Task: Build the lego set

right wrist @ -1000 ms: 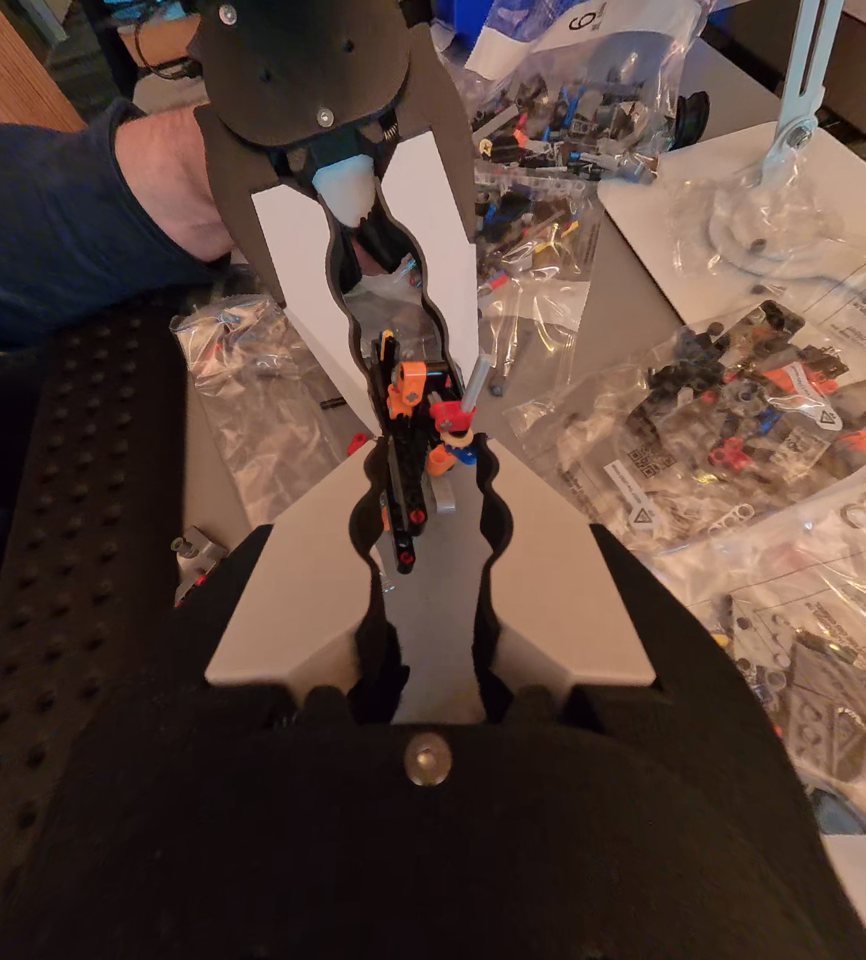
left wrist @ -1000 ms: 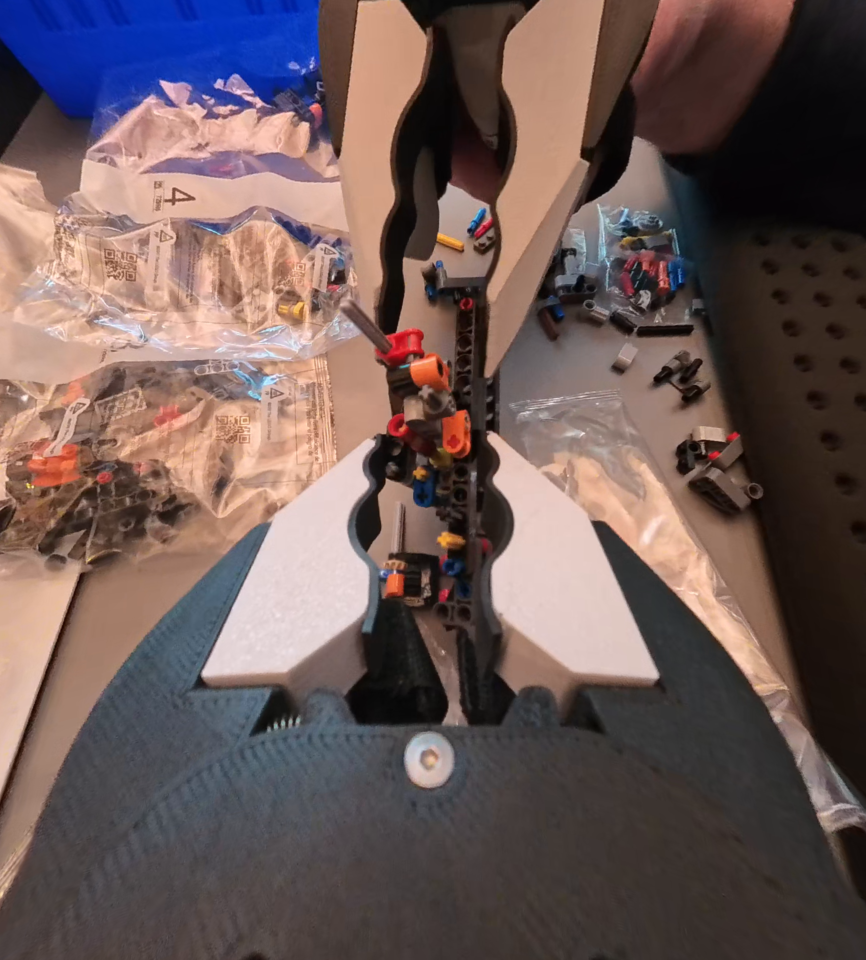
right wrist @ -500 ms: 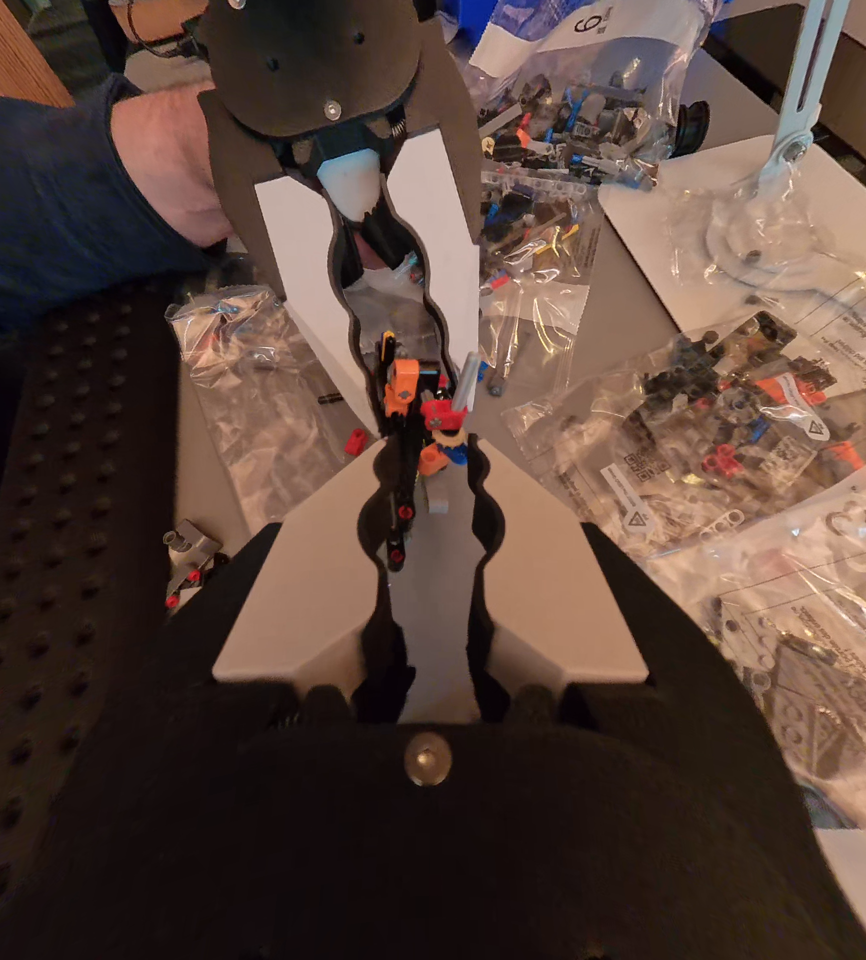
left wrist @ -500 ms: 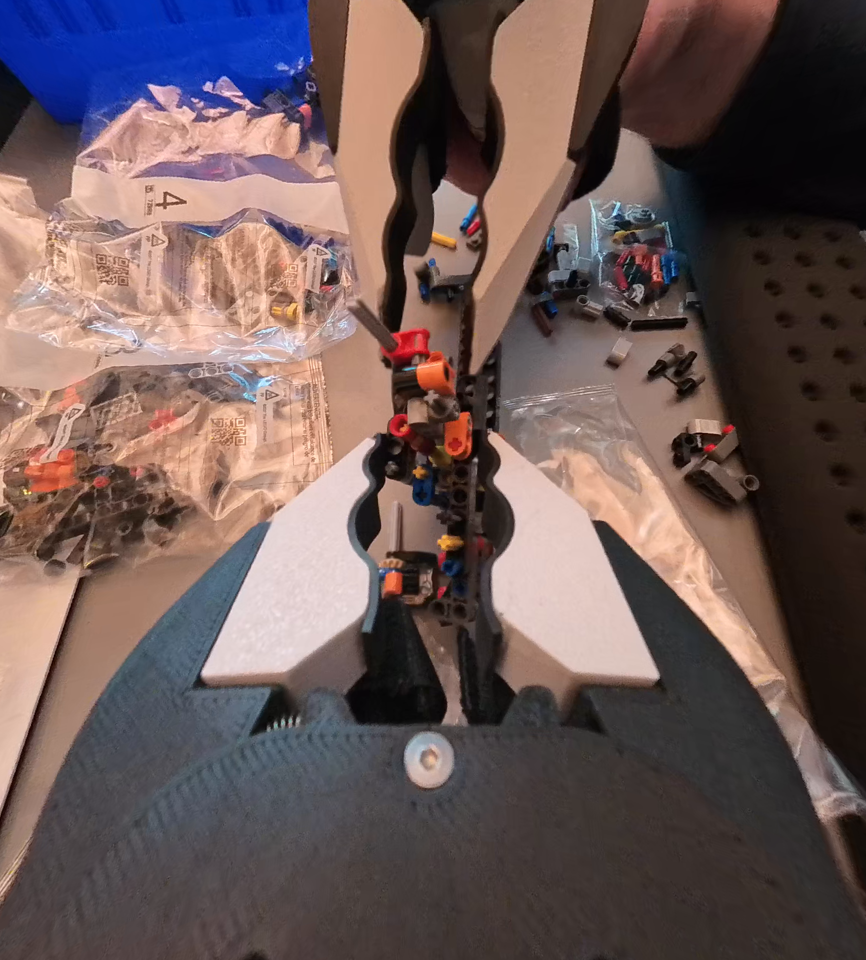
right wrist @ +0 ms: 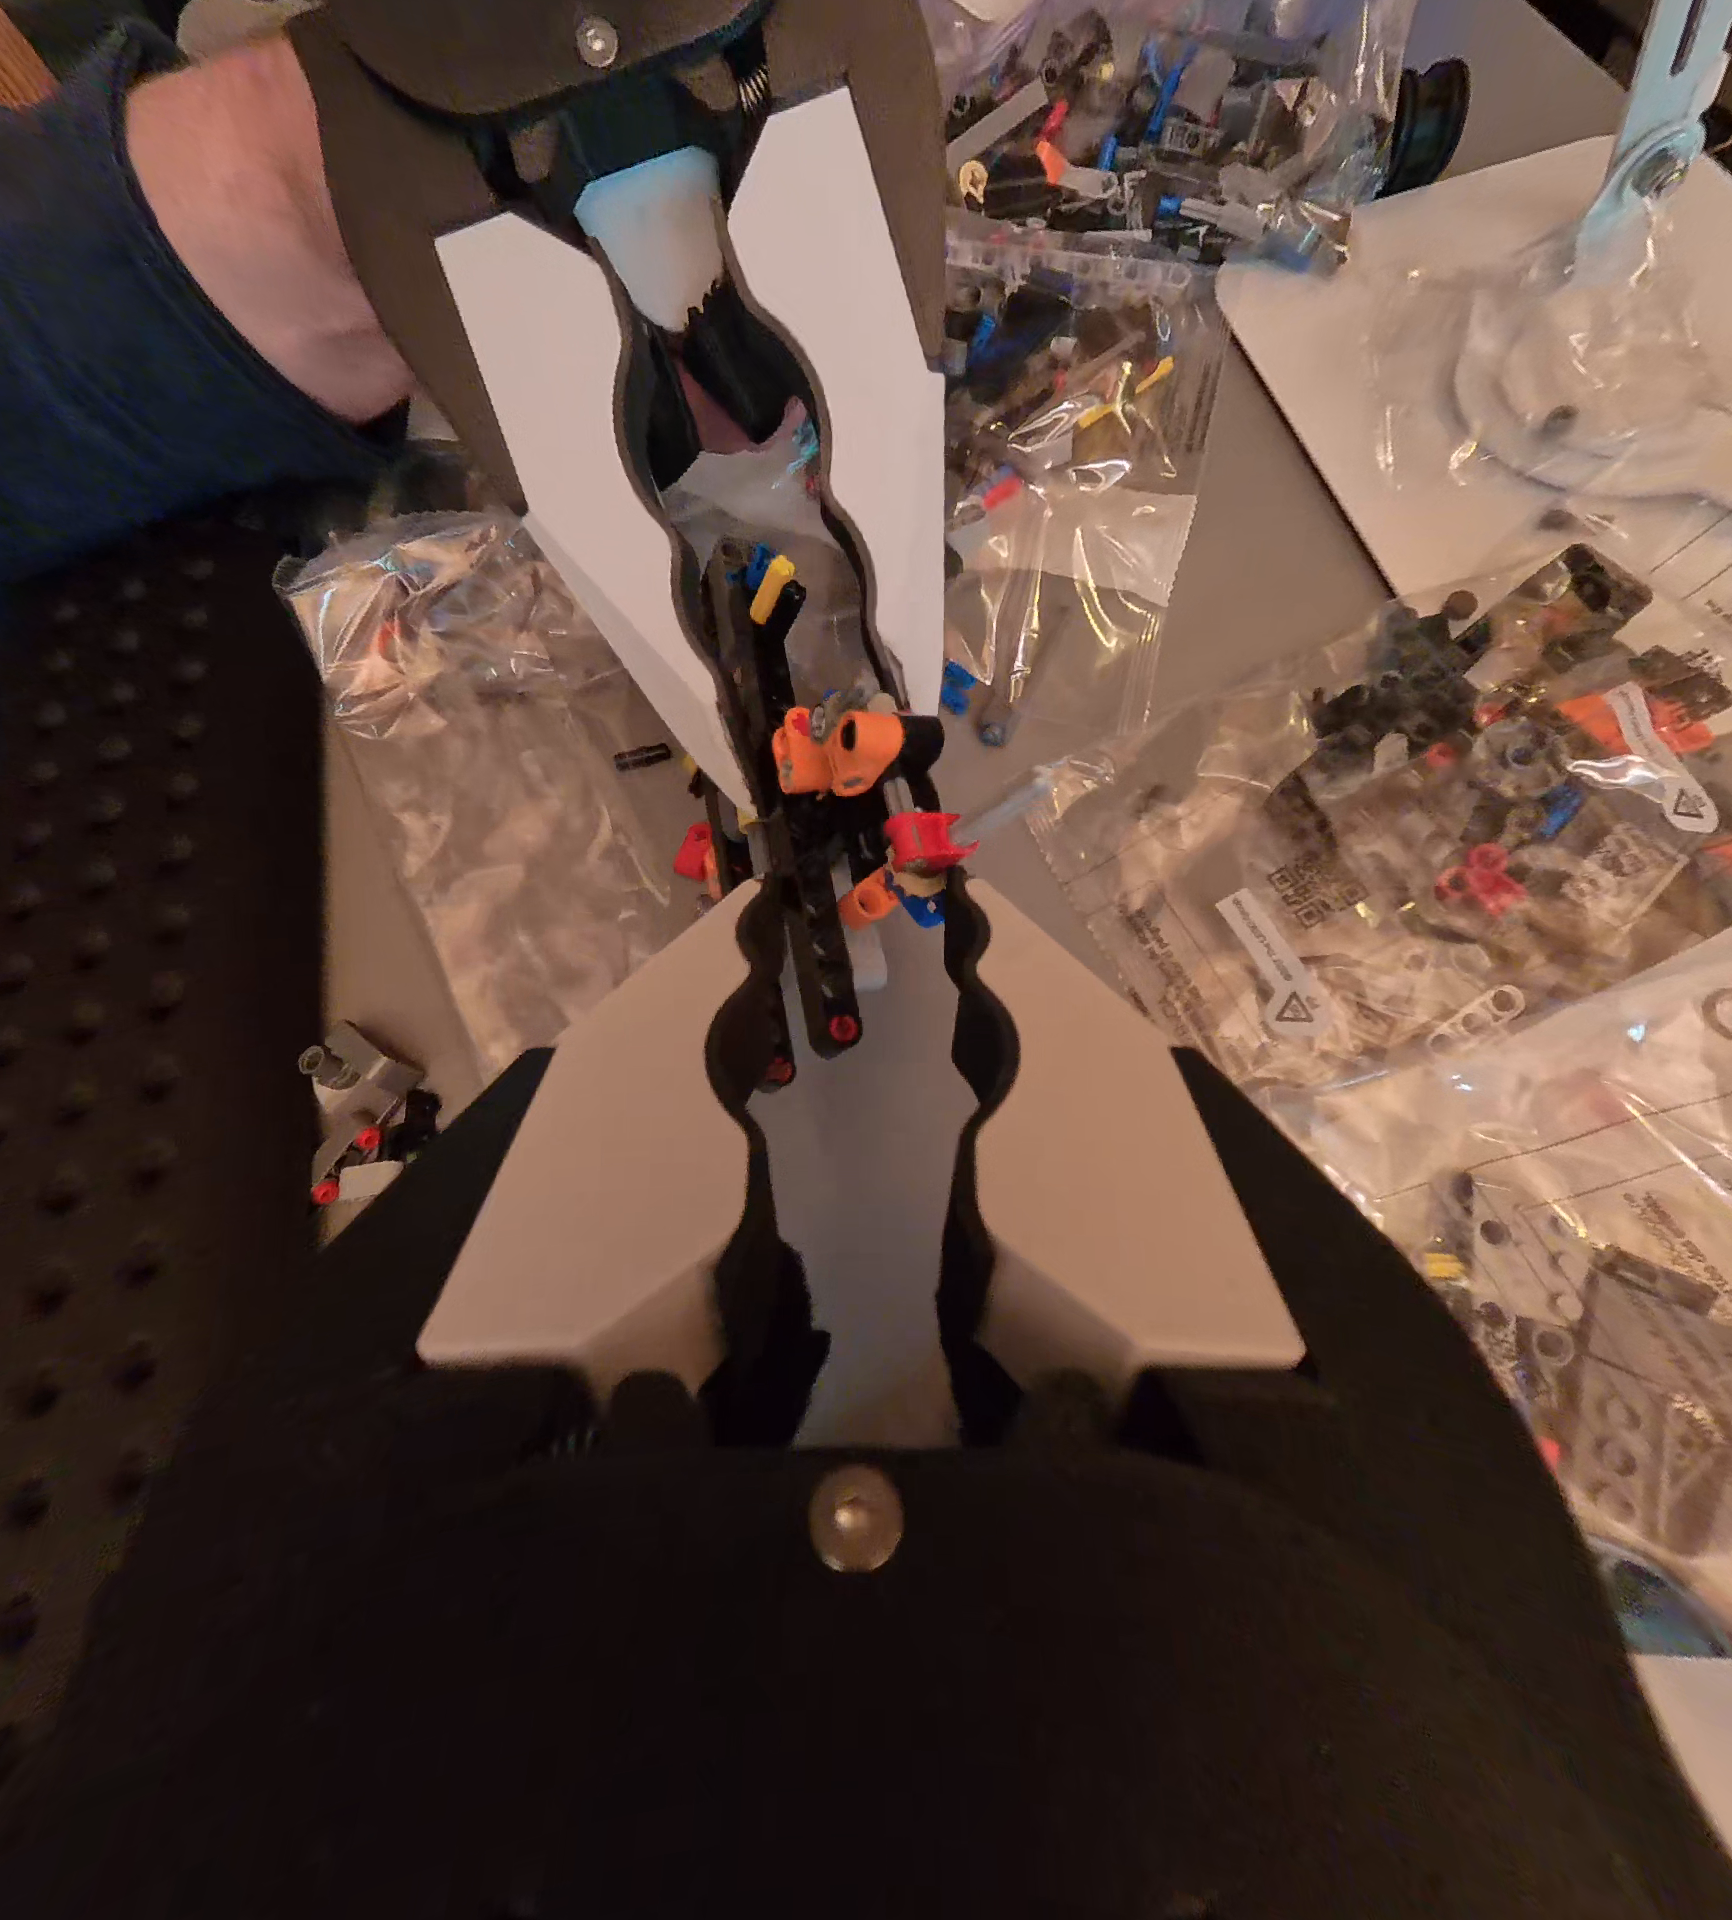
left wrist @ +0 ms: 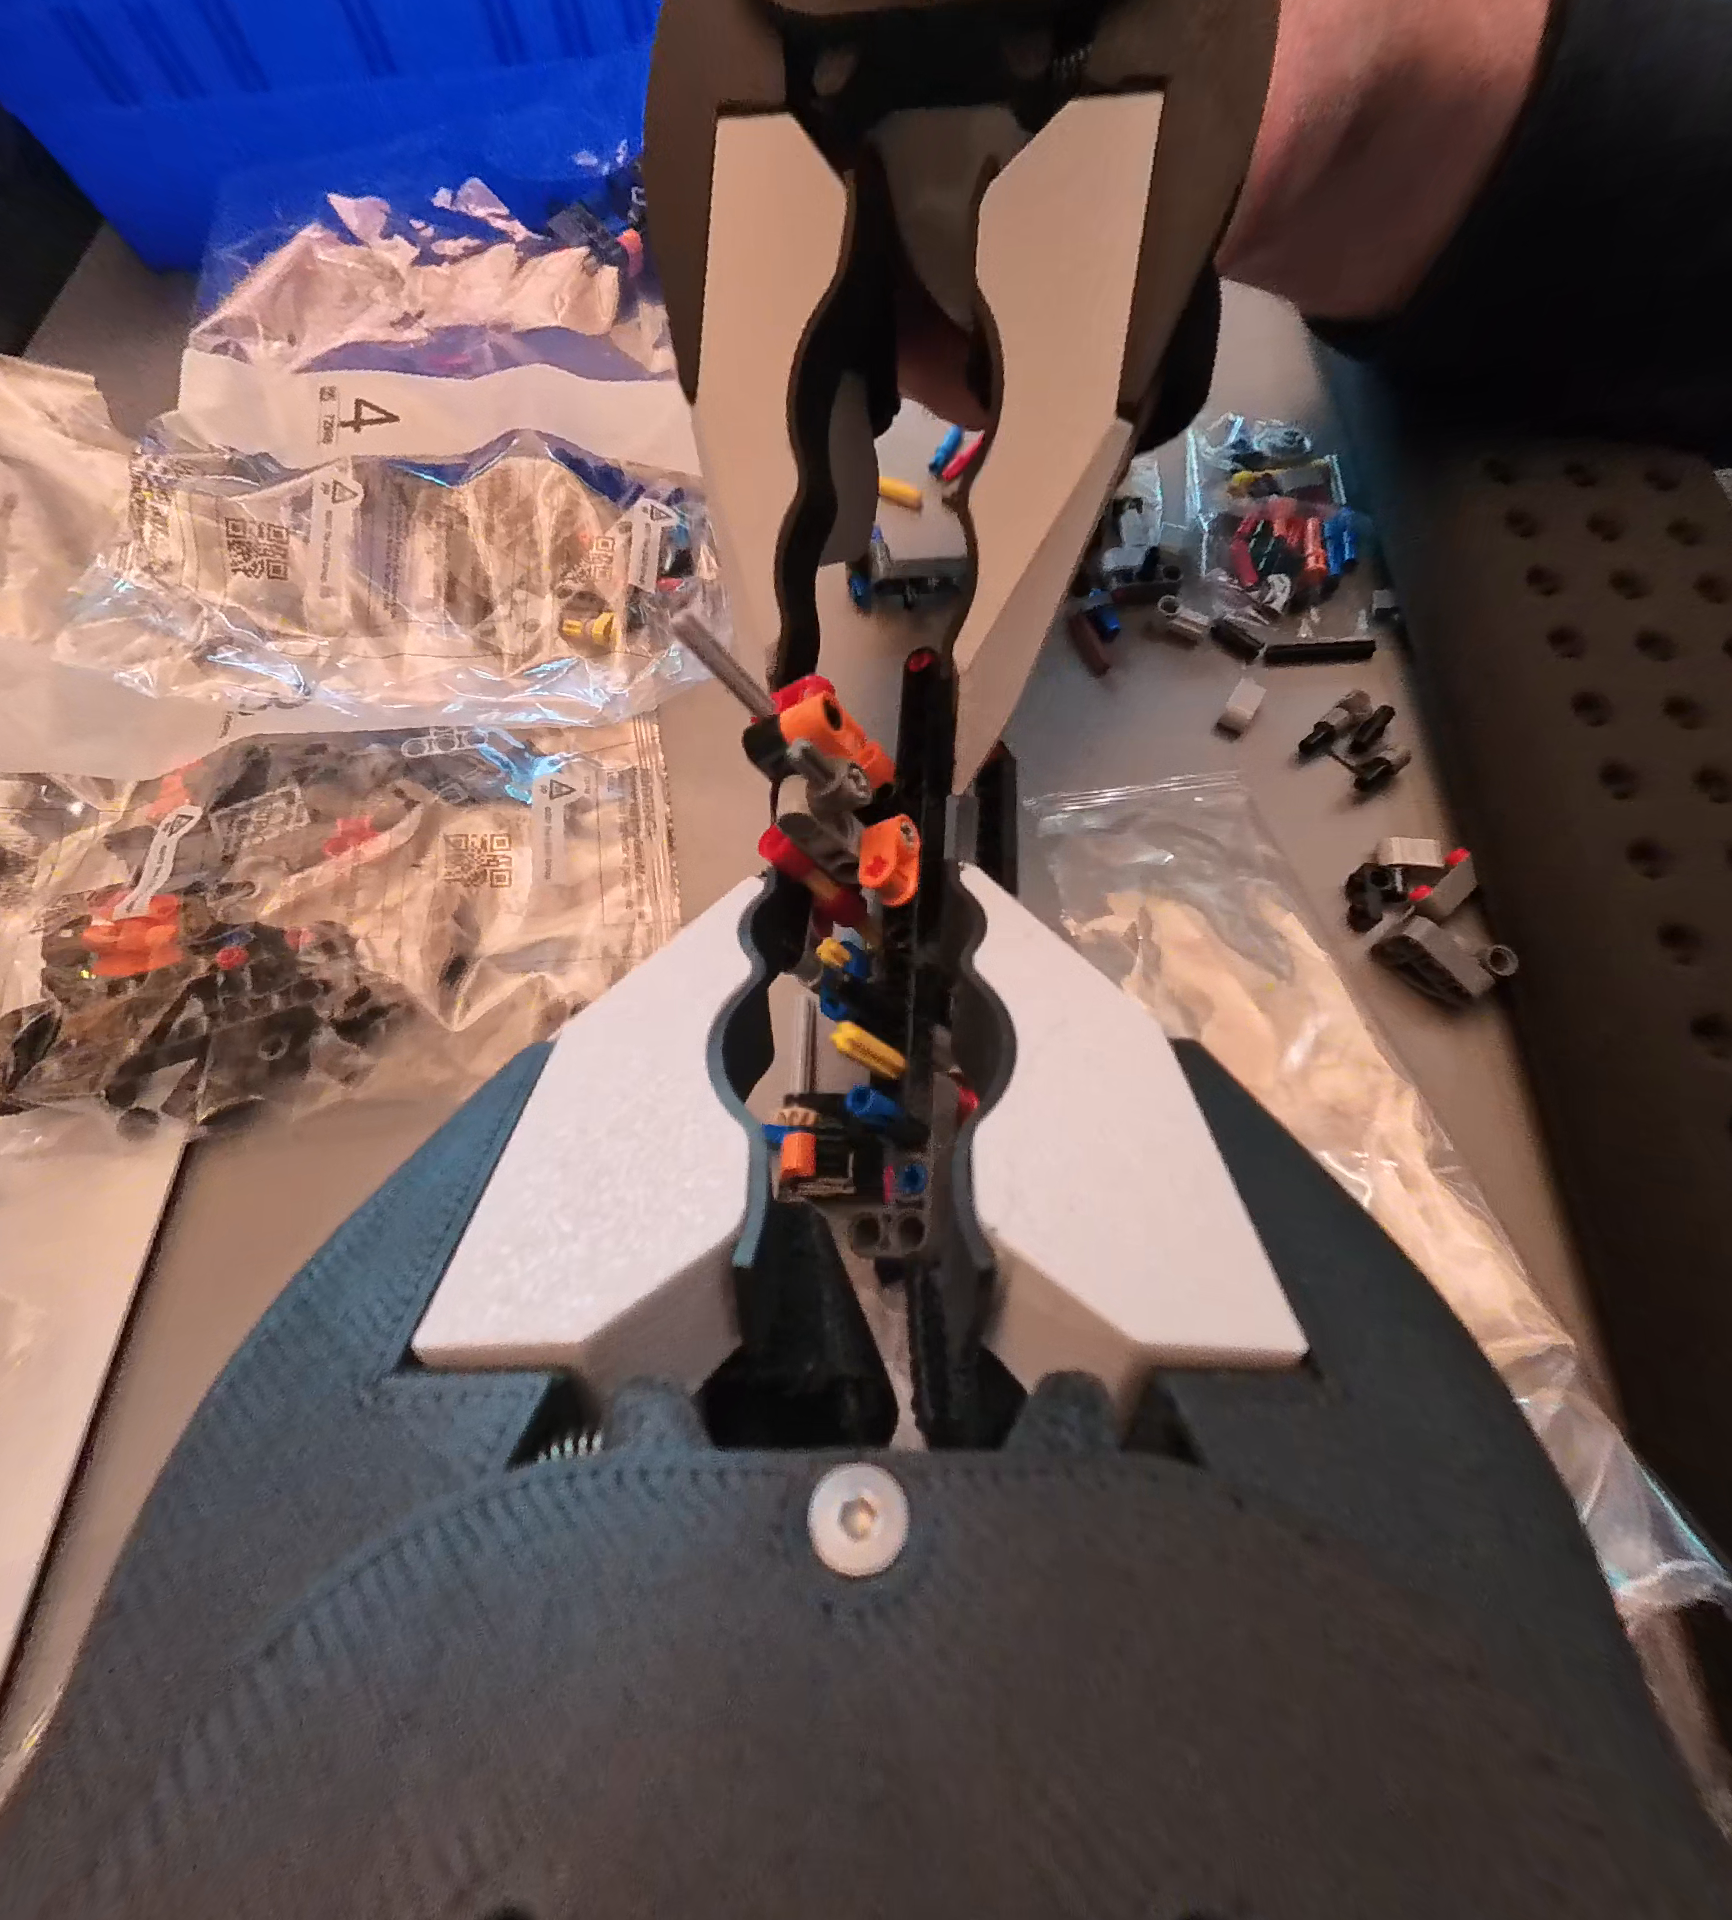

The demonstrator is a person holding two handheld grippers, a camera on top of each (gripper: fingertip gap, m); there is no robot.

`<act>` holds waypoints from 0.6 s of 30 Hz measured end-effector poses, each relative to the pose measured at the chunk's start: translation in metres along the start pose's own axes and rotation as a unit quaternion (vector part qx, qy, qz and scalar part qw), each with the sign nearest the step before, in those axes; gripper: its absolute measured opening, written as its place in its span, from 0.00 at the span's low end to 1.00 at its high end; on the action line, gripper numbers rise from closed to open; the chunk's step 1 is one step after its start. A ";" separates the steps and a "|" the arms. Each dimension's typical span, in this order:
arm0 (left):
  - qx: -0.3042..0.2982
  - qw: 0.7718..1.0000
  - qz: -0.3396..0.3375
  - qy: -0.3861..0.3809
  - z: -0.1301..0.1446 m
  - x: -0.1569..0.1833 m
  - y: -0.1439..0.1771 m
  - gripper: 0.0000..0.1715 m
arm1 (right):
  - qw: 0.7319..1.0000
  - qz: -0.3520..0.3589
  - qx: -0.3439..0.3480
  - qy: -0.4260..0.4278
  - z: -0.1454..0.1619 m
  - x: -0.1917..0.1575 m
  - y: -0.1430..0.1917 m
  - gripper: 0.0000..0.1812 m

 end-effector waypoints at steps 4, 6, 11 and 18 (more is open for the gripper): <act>0.028 0.999 0.010 0.011 -0.006 0.000 0.006 0.17 | 0.999 0.015 0.013 0.028 -0.006 -0.002 0.005 0.15; 0.038 0.999 0.024 0.025 -0.006 0.000 0.008 0.16 | 0.999 0.025 0.008 0.045 -0.006 -0.002 0.004 0.15; 0.051 0.997 0.033 0.040 -0.008 0.000 0.011 0.16 | 0.998 0.037 -0.001 0.059 -0.005 -0.002 0.003 0.15; 0.060 0.997 0.038 0.043 -0.011 0.001 0.009 0.15 | 0.995 0.044 -0.005 0.084 -0.008 -0.007 -0.002 0.14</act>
Point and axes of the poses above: each gripper's, where its closed fingertips meet, y back along the fingers, z out of its underside, x = y × z across the jaws, the point moved 2 cm from there along y, back along the fingers, and after that the axes turned 4 degrees about -x, right-handed, at the moved point
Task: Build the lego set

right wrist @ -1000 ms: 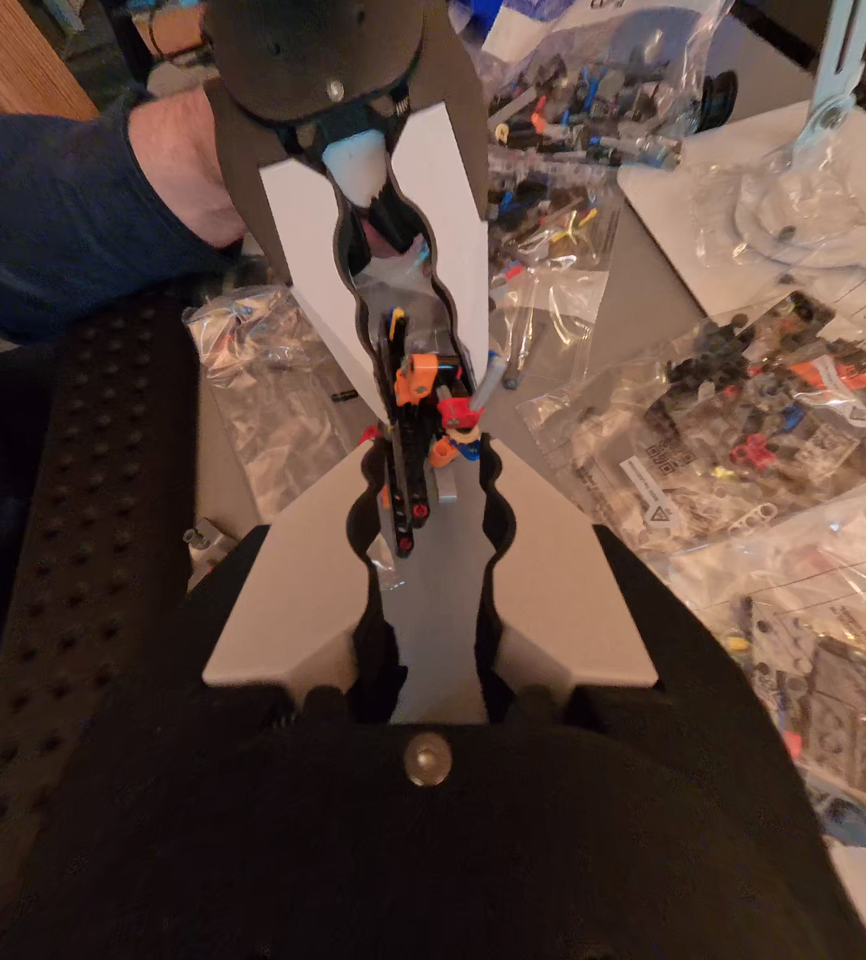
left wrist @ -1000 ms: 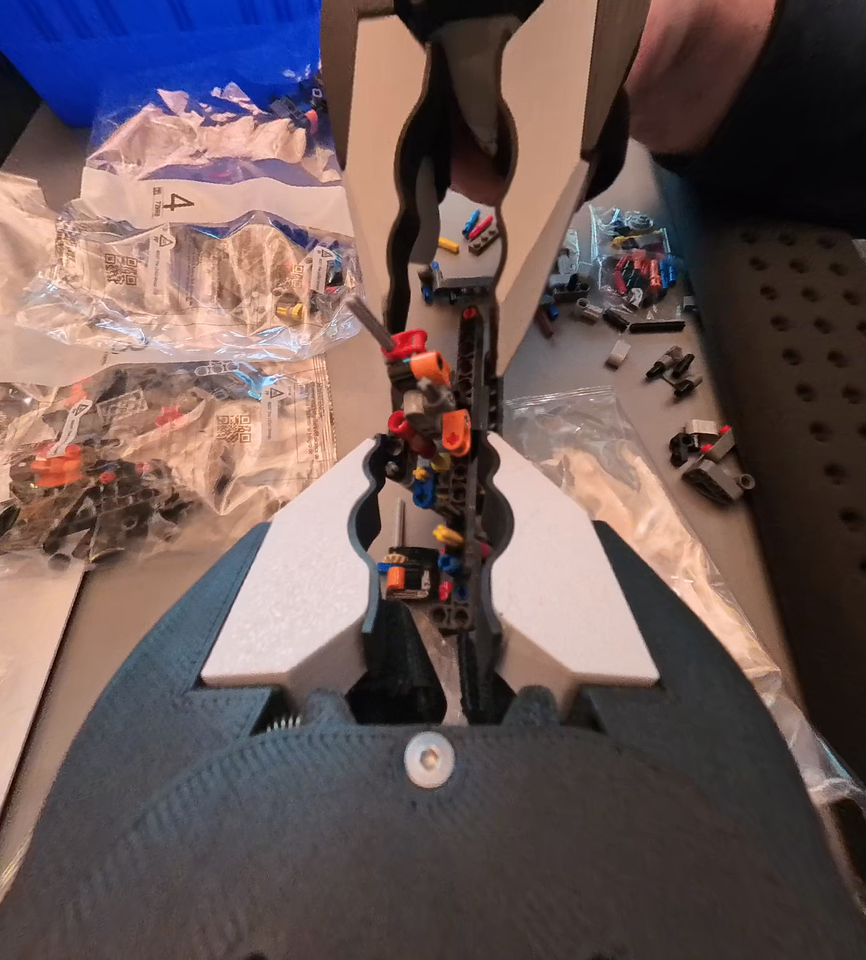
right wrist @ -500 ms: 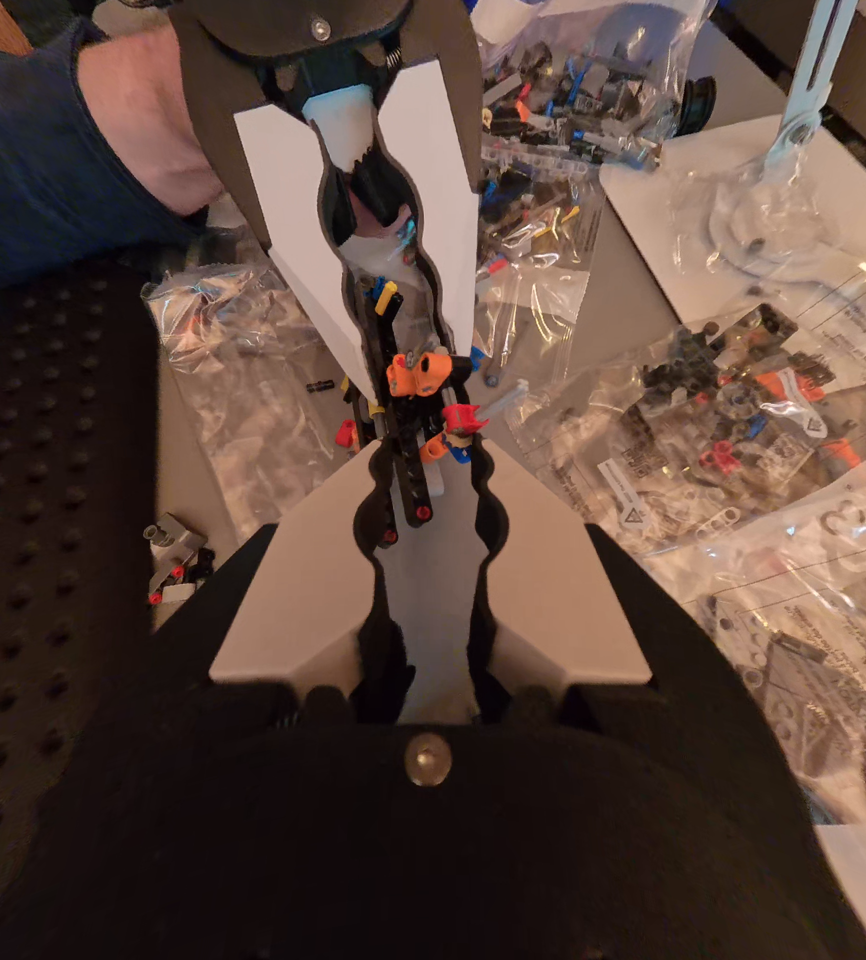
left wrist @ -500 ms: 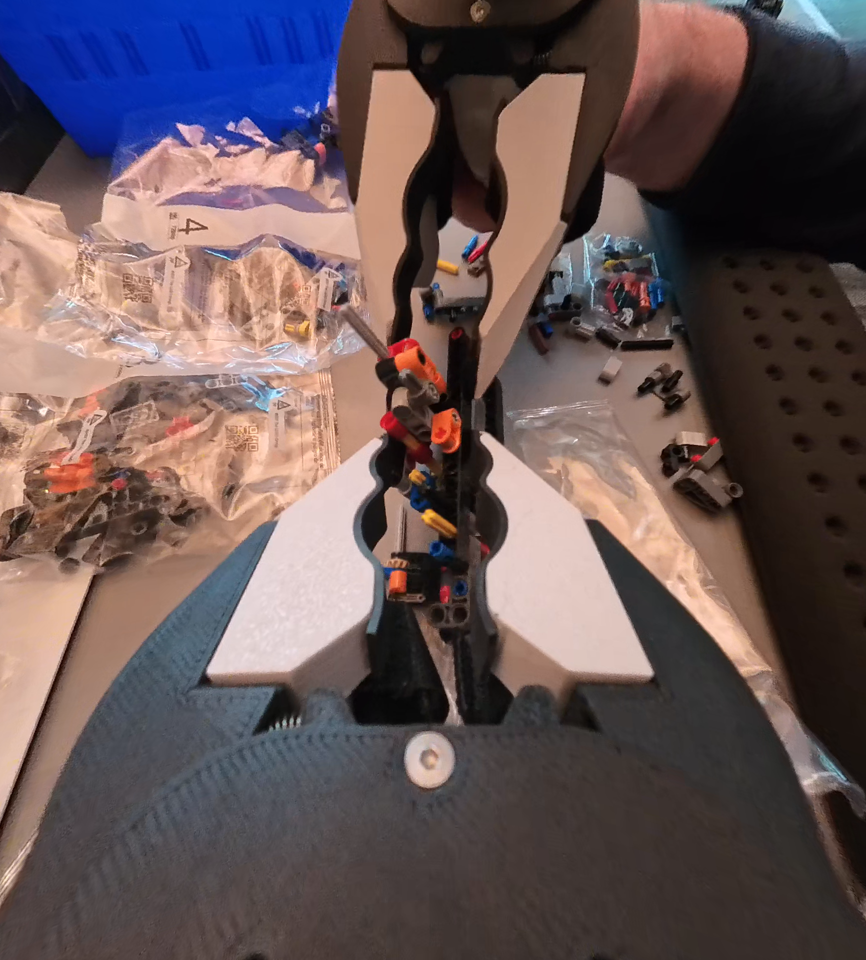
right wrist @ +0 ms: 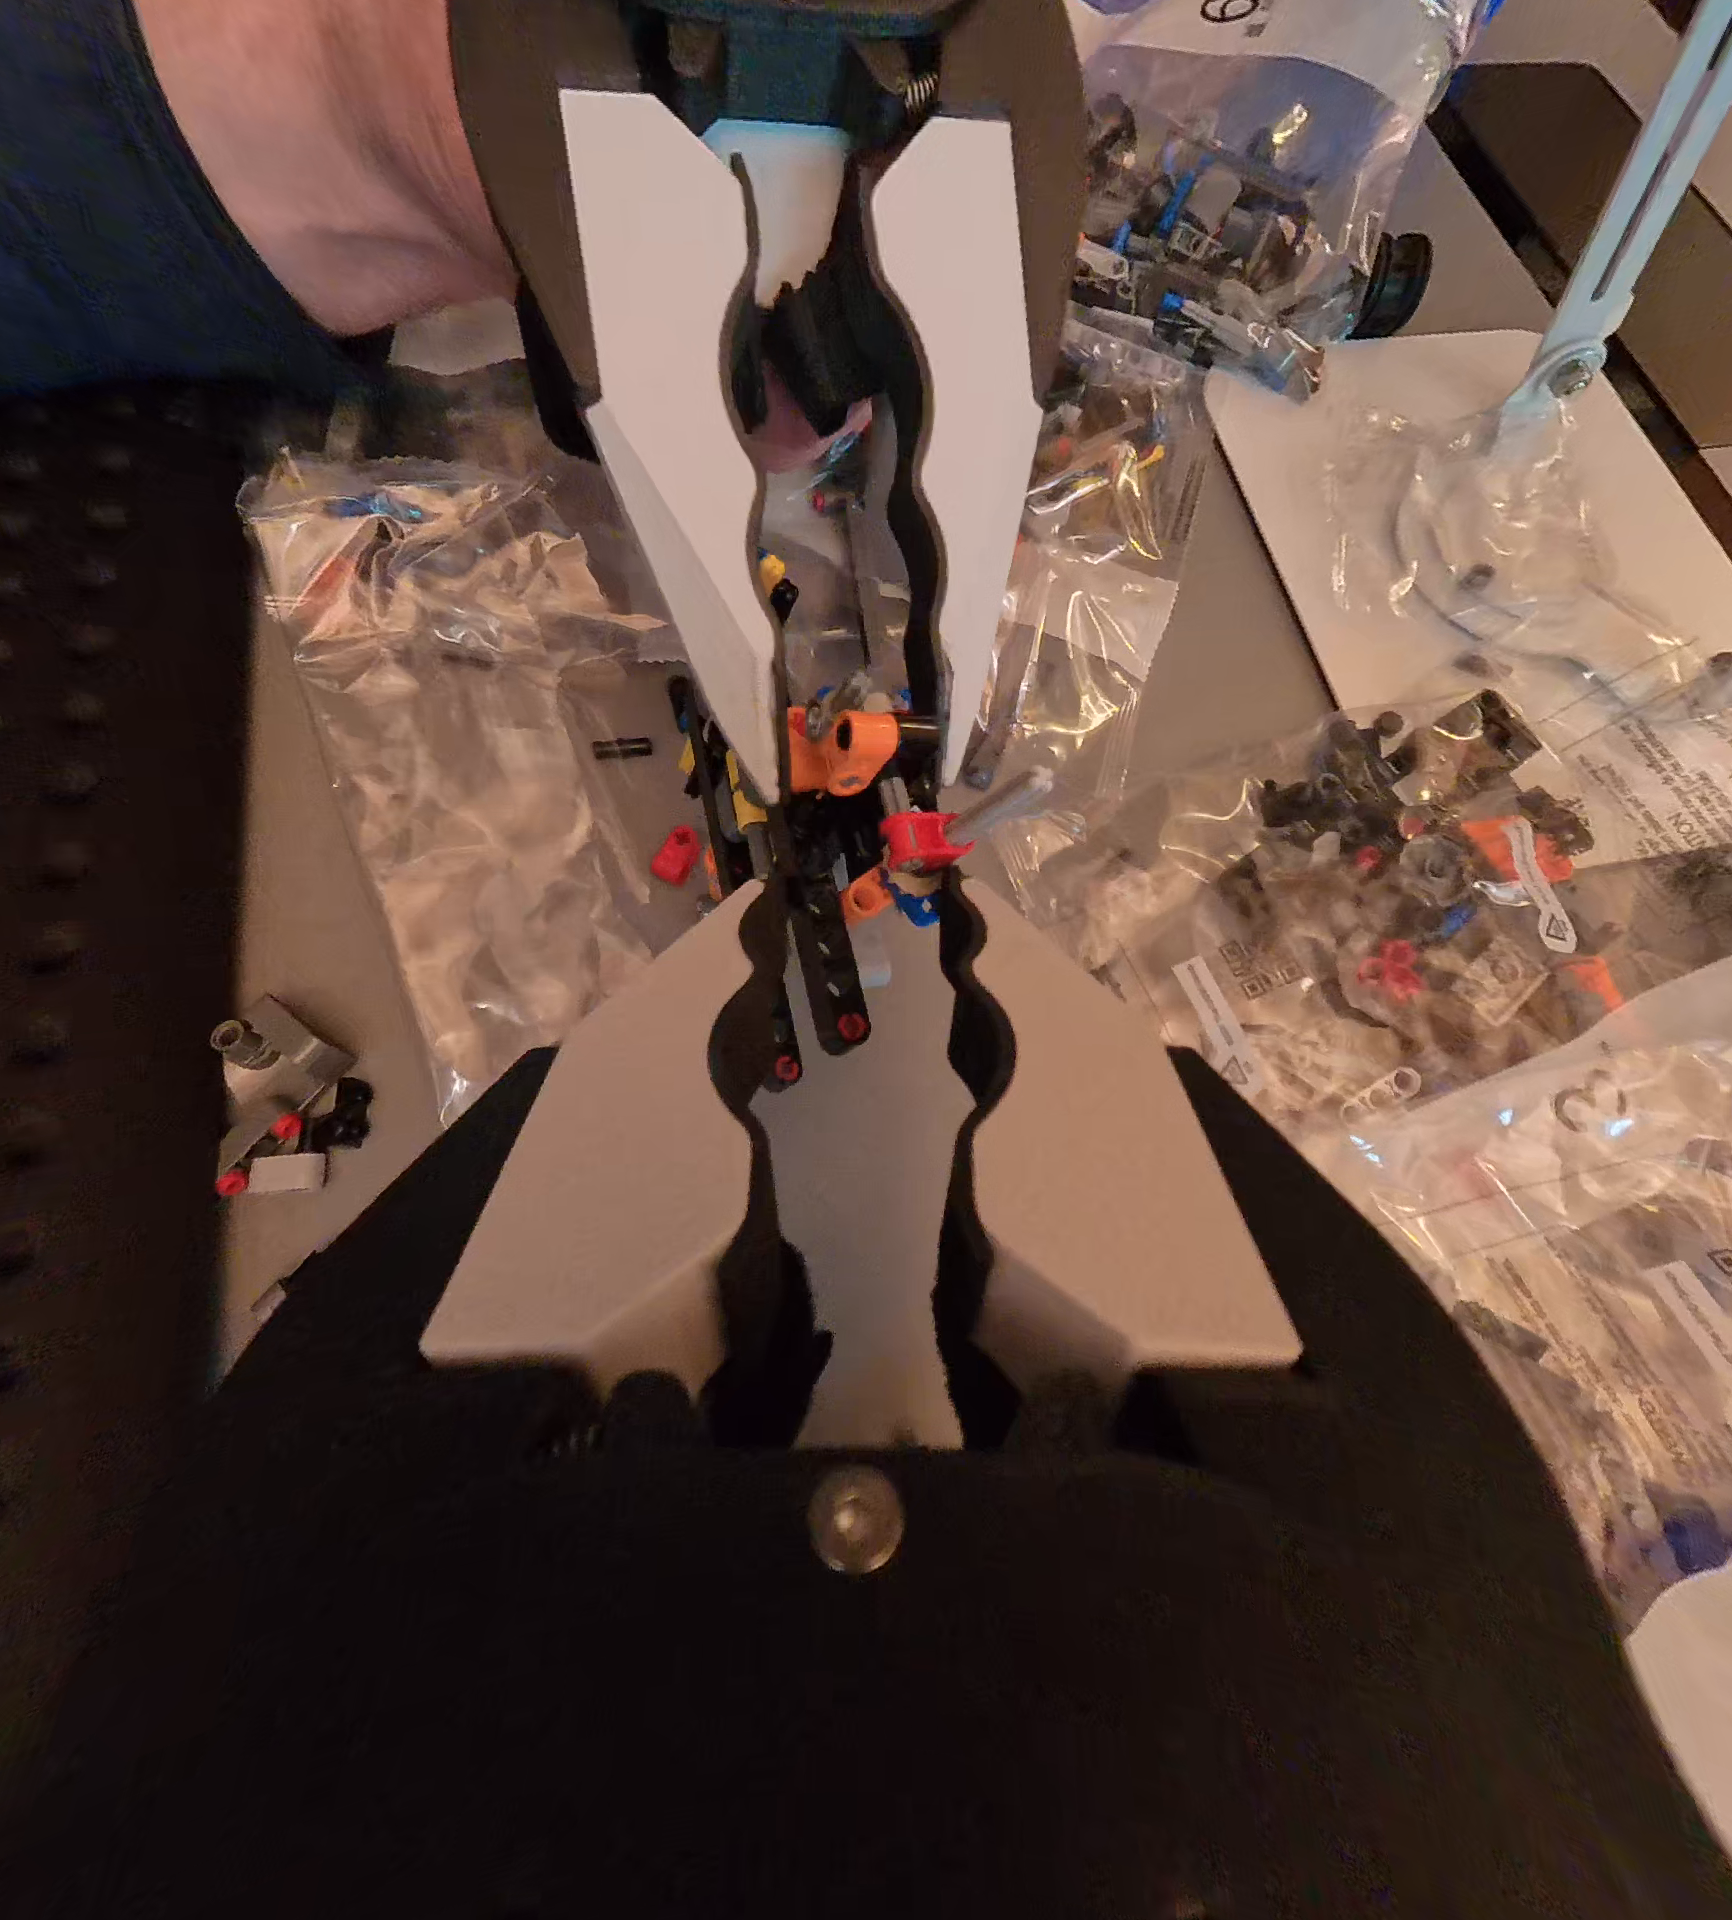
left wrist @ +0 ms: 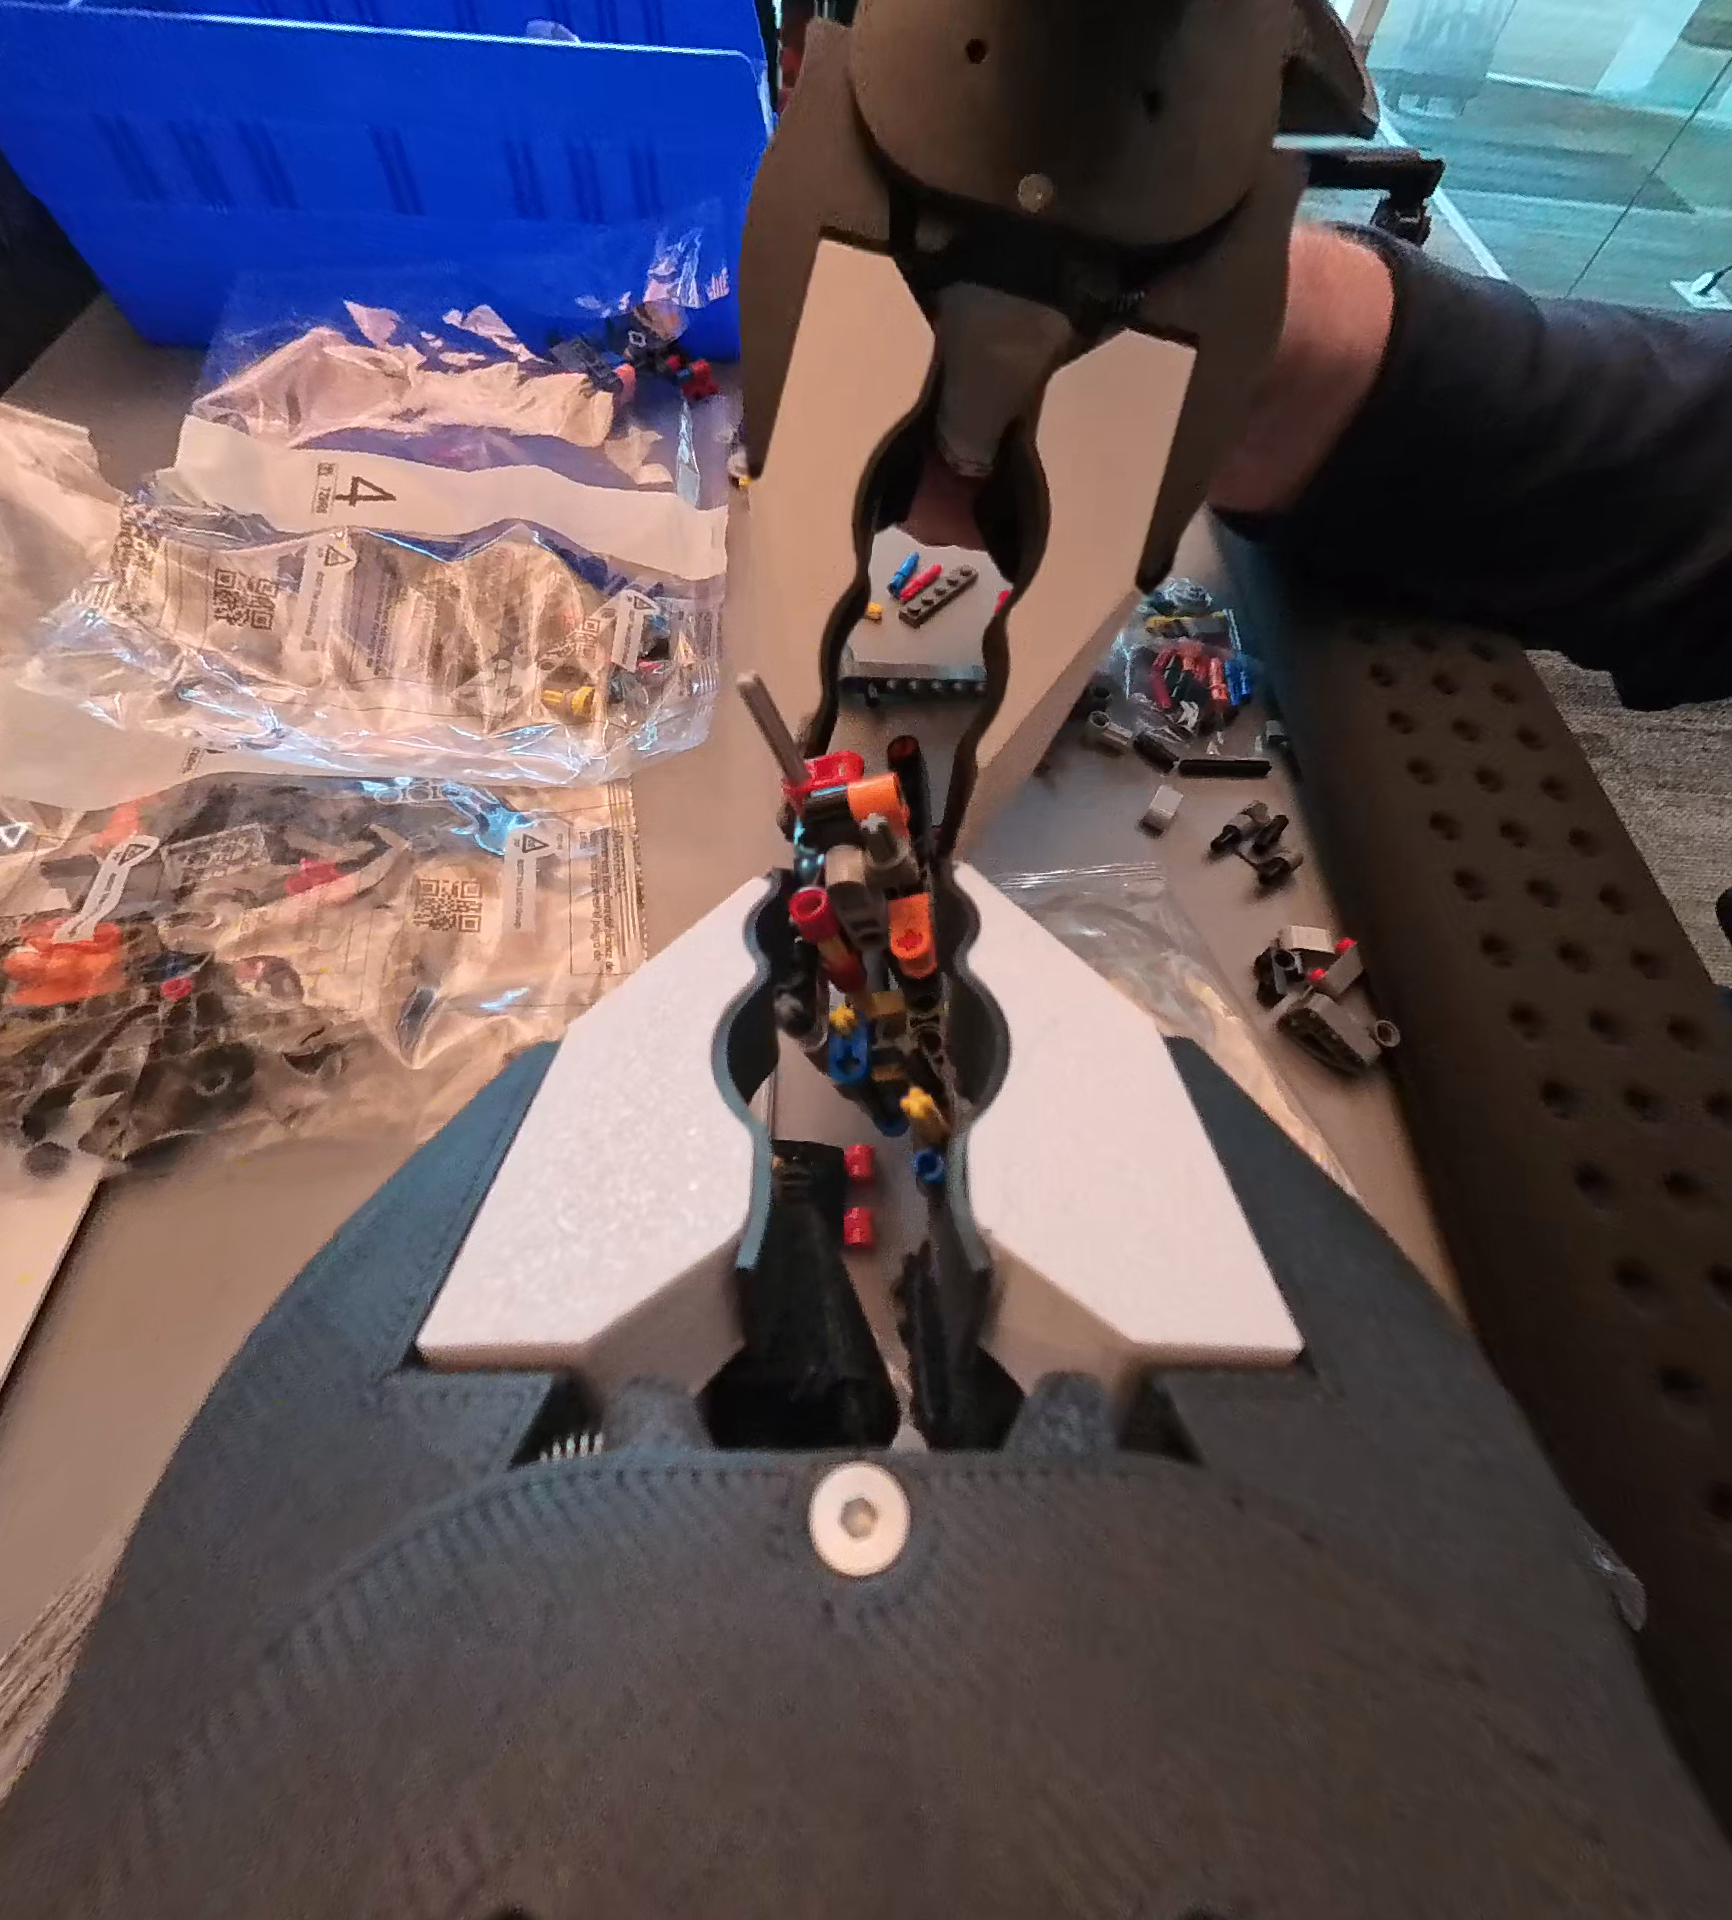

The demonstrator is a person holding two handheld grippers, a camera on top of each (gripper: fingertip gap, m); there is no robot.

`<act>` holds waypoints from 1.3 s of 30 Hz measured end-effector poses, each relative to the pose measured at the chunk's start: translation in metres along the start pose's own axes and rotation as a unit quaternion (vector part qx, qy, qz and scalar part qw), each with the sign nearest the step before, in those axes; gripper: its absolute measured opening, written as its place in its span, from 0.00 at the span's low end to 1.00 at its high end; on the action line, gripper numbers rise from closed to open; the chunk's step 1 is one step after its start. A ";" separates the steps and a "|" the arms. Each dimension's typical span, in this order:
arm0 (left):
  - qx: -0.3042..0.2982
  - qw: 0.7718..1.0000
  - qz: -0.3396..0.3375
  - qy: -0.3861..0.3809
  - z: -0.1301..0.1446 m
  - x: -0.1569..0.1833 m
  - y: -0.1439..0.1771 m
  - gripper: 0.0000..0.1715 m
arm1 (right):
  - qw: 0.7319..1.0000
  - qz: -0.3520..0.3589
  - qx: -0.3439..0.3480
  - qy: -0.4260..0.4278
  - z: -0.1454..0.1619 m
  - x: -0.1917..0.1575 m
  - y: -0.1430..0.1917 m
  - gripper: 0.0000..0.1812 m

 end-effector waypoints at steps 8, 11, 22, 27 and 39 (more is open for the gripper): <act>0.015 1.000 0.001 0.014 -0.003 -0.002 0.001 0.13 | 1.000 0.000 0.007 -0.002 -0.001 0.000 0.002 0.14; 0.033 0.999 0.001 0.021 -0.008 -0.003 0.004 0.13 | 1.000 -0.003 0.020 -0.012 -0.005 0.001 0.004 0.14; 0.081 0.996 -0.010 0.039 -0.021 -0.007 0.009 0.12 | 0.998 -0.001 0.056 -0.032 -0.012 0.005 0.011 0.14; 0.060 0.998 -0.020 0.026 -0.016 -0.008 0.006 0.14 | 0.999 0.008 0.036 -0.023 -0.008 0.005 0.006 0.14; 0.016 0.999 -0.033 0.014 -0.004 -0.010 0.006 0.11 | 0.999 0.023 0.023 -0.006 -0.008 0.005 0.004 0.13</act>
Point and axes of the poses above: each gripper's, where its closed fingertips meet, y back along the fingers, z out of its underside, x = y × z across the jaws, the point moved 2 cm from there along y, back along the fingers, and after that the axes turned 4 degrees about -x, right-handed, at the moved point
